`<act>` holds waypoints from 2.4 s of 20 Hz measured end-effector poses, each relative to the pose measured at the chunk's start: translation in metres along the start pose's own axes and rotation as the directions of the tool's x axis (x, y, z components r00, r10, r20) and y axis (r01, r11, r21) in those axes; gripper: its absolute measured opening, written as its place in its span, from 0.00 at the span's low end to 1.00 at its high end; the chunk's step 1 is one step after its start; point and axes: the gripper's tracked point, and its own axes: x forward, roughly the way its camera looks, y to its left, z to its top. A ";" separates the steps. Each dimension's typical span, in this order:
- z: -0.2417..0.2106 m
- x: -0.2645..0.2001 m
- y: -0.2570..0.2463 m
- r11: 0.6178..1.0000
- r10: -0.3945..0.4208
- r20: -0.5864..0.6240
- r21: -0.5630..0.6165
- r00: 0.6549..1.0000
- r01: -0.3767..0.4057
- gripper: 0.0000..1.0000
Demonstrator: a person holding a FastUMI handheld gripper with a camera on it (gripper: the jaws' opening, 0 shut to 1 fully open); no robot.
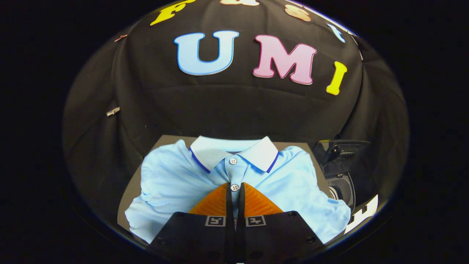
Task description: Put the clothes into the washing machine and then close the washing machine lid.
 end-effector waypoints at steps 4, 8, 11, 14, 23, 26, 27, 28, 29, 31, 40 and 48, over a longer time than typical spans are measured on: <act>0.016 -0.032 -0.016 0.999 -0.030 0.128 -0.025 0.991 0.033 0.05; 0.040 -0.060 -0.032 0.996 -0.042 0.256 -0.064 0.966 0.060 0.05; 0.062 -0.087 -0.058 0.989 -0.073 0.339 -0.095 0.938 0.112 0.05; 0.075 -0.101 -0.082 0.986 -0.068 0.358 -0.116 0.931 0.117 0.05; 0.106 -0.122 -0.205 0.995 -0.018 0.390 -0.084 0.921 0.055 0.05; 0.109 -0.119 -0.252 0.996 -0.024 0.396 -0.073 0.918 0.057 0.05; 0.108 -0.116 -0.268 0.996 -0.032 0.389 -0.065 0.920 0.062 0.05; 0.107 -0.113 -0.282 0.996 -0.038 0.388 -0.060 0.921 0.067 0.05; 0.106 -0.109 -0.298 0.996 -0.049 0.383 -0.053 0.922 0.075 0.05; 0.102 -0.099 -0.326 0.995 -0.071 0.375 -0.042 0.924 0.094 0.05; 0.047 -0.031 -0.410 0.985 -0.158 0.308 -0.015 0.938 0.171 0.05; -0.065 0.062 -0.426 0.983 -0.164 0.113 -0.062 0.980 0.172 0.05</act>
